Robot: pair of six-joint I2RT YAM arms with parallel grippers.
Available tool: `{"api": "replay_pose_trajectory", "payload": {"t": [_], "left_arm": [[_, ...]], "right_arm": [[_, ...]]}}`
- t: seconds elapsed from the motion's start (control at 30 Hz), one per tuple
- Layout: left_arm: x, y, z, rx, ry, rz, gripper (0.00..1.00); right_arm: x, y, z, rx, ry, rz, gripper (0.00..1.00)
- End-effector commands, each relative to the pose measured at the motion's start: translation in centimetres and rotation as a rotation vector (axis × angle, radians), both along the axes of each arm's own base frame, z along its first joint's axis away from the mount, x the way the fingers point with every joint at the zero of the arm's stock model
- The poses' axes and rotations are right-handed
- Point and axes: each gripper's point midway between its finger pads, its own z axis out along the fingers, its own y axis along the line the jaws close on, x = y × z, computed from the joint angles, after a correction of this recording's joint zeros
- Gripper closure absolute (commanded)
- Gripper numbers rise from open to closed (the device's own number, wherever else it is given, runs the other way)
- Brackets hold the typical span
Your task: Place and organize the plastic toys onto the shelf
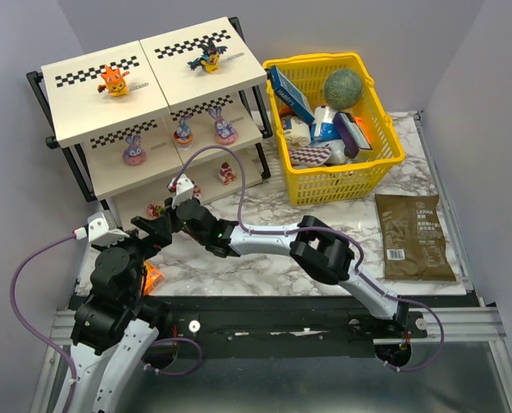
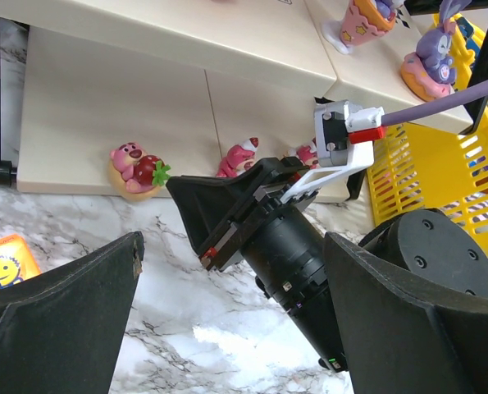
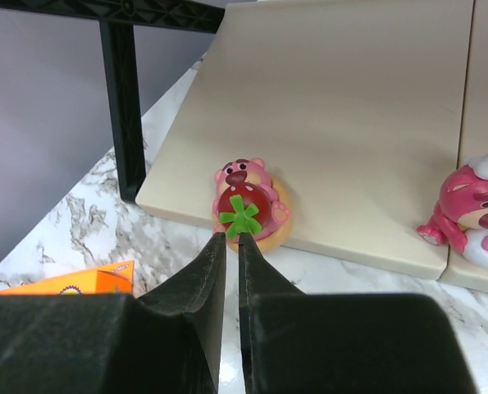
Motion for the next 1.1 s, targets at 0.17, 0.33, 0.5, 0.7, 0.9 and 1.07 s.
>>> {"api": "replay_pose_trajectory", "payload": {"t": [0.17,0.33,0.5,0.7,0.9,1.07], "left_arm": [[-0.2,0.8,0.3,-0.005,-0.011,0.045,0.01],[-0.2,0.9,0.4,-0.006,-0.014,0.046,0.01],[-0.2,0.9,0.4,-0.006,-0.014,0.048,0.01],[-0.2,0.9,0.4,-0.005,-0.013,0.048,0.01],[-0.2,0.9,0.4,-0.005,-0.014,0.049,0.01],[-0.2,0.9,0.4,-0.004,-0.013,0.051,0.01]], "right_arm": [[-0.4,1.3,-0.9,0.005,0.035,0.039,0.83],[-0.3,1.8,-1.4,0.000,0.051,0.047,0.85],[-0.2,1.9,-2.0,-0.014,0.076,0.046,0.88],[0.4,1.9,-2.2,-0.019,0.109,0.041,0.95],[0.8,2.1,-2.5,-0.011,0.133,0.058,0.99],[0.9,2.0,-2.8,-0.003,0.170,0.081,0.99]]}}
